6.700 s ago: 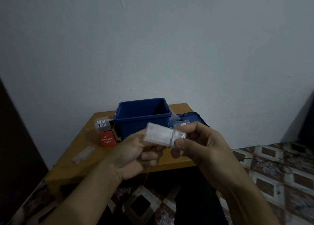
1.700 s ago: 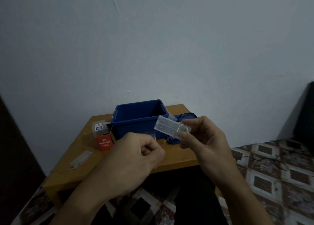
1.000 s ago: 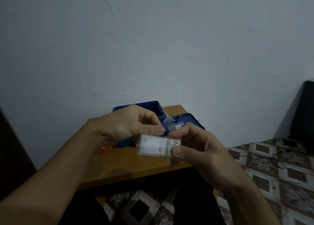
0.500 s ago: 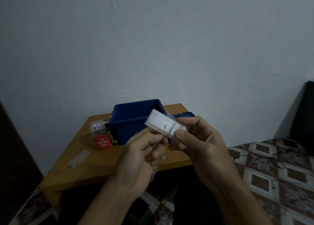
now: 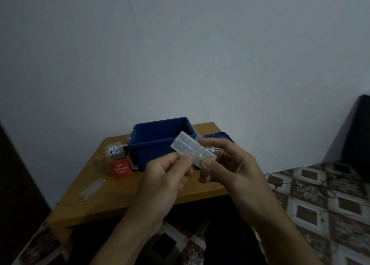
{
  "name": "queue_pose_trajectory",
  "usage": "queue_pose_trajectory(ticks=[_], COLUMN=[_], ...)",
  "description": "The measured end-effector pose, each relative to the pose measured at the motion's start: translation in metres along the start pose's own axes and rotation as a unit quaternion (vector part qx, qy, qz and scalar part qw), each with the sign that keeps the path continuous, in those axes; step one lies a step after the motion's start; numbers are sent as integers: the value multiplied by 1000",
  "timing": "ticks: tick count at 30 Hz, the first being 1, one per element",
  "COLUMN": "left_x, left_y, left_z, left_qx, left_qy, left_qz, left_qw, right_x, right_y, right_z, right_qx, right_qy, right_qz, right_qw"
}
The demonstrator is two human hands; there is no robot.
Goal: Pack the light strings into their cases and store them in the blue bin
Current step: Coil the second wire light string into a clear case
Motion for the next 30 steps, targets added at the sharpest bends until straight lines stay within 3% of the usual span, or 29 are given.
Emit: queue_pose_trajectory(ticks=[8, 12, 21, 30], left_x=[5, 9, -3, -5], left_y=[18, 23, 11, 4], left_z=[6, 7, 4, -1], left_qx=[-124, -164, -97, -67], left_qy=[105, 140, 34, -15], left_qz=[-150, -173, -29, 82], left_qw=[975, 961, 994, 994], right_x=[-3, -3, -8, -13], right_y=[-6, -6, -1, -3], right_z=[-1, -1, 0, 0], right_qx=[30, 39, -1, 2], right_qy=[26, 31, -19, -34], right_qz=[14, 27, -1, -40], right_qw=[999, 998, 1000, 999])
Point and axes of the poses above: each hand's wrist, its own z-axis towards the middle knuckle, its own x-axis out of the palm, y = z × x, the point moved 8 cm from there along z, towards the middle knuckle, and after that the axes turned 14 degrees about -x, right-handed, at the moved point
